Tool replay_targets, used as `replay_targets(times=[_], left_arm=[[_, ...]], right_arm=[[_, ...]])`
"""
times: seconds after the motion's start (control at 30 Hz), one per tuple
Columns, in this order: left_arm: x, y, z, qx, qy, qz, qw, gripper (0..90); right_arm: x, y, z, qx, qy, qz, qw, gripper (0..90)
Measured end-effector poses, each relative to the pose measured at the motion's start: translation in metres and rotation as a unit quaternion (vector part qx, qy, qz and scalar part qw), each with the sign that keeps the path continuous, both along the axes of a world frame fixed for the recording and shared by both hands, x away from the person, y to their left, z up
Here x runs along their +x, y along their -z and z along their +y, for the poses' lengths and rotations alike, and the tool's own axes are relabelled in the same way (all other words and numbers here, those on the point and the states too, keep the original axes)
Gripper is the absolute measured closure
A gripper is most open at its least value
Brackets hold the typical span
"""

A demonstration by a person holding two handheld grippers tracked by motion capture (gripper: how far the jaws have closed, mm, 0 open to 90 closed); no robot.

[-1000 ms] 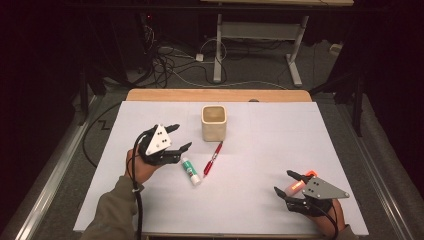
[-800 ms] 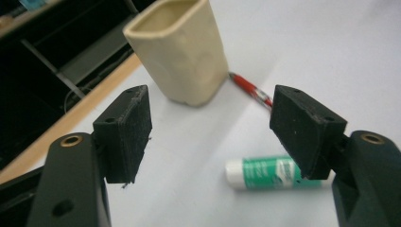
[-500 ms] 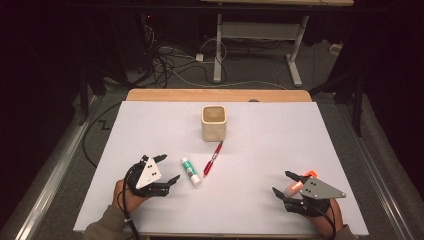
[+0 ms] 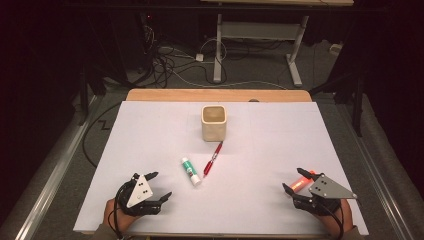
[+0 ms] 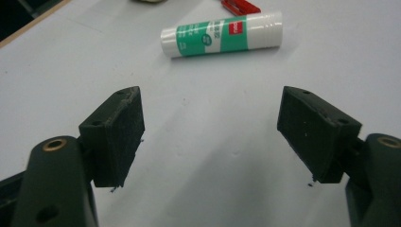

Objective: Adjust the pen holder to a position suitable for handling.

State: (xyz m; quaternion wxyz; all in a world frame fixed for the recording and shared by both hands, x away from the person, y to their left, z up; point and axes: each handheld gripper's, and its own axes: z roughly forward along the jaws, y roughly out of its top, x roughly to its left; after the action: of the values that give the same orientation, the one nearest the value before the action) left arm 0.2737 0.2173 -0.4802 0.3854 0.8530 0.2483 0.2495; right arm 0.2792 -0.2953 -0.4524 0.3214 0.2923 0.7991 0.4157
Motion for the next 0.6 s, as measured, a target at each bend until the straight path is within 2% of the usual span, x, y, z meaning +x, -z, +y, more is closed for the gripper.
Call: replay_targets(times=[0.23, 0.37, 0.4, 0.43, 0.6], left_arm=[[0.001, 0.0, 0.002, -0.008, -0.006, 0.001, 1.0, 23.7], [0.001, 0.001, -0.001, -0.011, 0.0, 0.013, 0.9999, 23.7], [0.001, 0.0, -0.002, -0.007, 0.001, 0.009, 0.9999, 23.7], [0.001, 0.001, -0.003, -0.009, 0.0, 0.015, 0.9998, 23.7], [0.002, 0.002, -0.007, -0.004, 0.002, 0.015, 0.9999, 23.7]], right_arm=[[0.002, 0.001, -0.004, -0.003, 0.015, 0.005, 0.9999, 32.0], [0.003, 0.003, -0.001, -0.007, 0.005, 0.008, 0.9999, 32.1], [0.003, 0.003, 0.0, -0.008, 0.001, 0.01, 0.9999, 32.0], [0.002, 0.004, 0.001, -0.008, 0.0, 0.013, 0.9999, 32.1], [0.002, 0.005, 0.009, -0.004, -0.014, 0.024, 0.9996, 32.1]])
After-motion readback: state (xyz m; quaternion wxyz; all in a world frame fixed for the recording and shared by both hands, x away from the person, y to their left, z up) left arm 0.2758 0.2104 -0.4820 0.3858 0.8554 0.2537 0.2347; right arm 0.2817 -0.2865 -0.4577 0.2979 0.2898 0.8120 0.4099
